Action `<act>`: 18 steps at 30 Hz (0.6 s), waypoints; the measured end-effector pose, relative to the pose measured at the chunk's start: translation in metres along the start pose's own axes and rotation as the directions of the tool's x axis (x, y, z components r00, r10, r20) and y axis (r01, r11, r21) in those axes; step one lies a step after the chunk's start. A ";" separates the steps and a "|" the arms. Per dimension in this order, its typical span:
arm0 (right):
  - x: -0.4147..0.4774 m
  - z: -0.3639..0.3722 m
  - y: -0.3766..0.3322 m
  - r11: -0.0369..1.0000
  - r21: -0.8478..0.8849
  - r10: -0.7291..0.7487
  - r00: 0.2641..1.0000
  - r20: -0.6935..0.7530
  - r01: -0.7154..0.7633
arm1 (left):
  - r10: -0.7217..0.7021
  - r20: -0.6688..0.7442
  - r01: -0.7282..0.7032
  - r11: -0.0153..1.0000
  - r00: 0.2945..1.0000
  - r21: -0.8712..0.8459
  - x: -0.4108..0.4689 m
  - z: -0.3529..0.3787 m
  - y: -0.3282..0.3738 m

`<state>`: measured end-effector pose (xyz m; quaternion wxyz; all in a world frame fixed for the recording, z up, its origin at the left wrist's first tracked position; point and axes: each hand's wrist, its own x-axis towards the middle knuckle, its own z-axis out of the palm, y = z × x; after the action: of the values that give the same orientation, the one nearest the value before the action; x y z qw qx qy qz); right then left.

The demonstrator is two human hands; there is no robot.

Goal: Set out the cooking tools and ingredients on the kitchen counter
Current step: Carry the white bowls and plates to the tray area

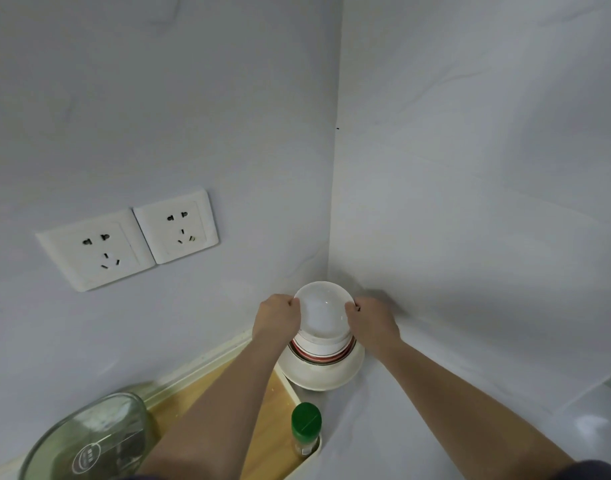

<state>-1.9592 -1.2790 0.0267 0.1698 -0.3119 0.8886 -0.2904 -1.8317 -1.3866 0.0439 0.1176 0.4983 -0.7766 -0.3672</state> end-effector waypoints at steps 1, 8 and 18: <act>0.001 -0.001 0.000 1.000 0.008 0.008 1.000 0.021 -0.008 | -0.007 0.006 0.007 1.000 1.000 -0.001 0.000 -0.002 0.002; 0.010 -0.006 -0.002 0.998 0.017 0.065 0.991 0.118 -0.068 | -0.102 0.058 0.102 0.995 0.993 -0.004 0.001 -0.011 0.013; 0.018 -0.007 -0.007 0.994 0.016 0.101 0.978 0.182 -0.106 | -0.259 0.093 0.272 0.946 0.961 -0.178 -0.004 -0.007 0.018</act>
<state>-1.9730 -1.2924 0.0338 0.2688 -0.2880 0.8807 -0.2629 -1.8381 -1.3822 0.0620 0.0874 0.5720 -0.6674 -0.4688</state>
